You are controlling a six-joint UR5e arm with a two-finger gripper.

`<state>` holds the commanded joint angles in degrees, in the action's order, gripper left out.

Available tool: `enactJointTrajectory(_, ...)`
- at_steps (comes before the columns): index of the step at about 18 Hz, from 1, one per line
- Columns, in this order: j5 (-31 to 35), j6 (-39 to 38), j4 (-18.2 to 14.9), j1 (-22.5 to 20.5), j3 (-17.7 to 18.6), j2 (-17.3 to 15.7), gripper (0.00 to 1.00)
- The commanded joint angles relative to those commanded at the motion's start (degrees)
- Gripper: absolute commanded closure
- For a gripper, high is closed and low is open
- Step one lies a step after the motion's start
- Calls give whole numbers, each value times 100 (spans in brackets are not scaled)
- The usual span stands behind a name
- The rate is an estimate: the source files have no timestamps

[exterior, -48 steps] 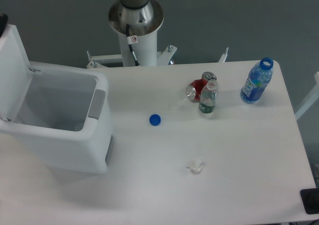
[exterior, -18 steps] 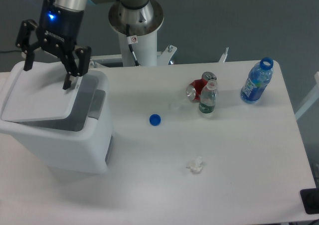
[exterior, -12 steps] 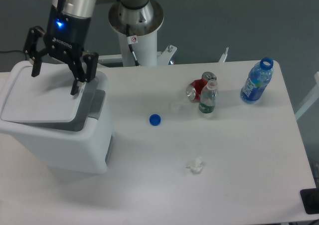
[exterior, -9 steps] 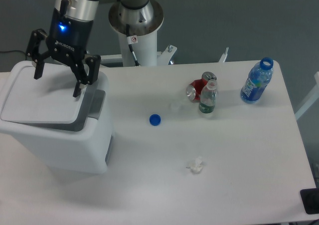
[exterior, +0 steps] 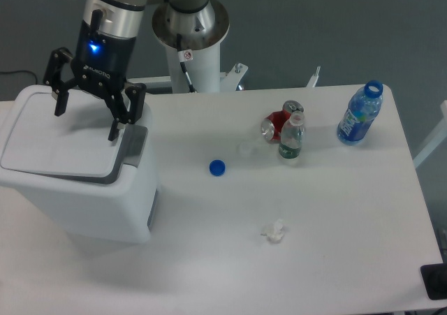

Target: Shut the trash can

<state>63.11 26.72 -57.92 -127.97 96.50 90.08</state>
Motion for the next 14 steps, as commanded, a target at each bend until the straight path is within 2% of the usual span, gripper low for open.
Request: enactJointTrajectory(14,0,9,-9,0,0,150,0)
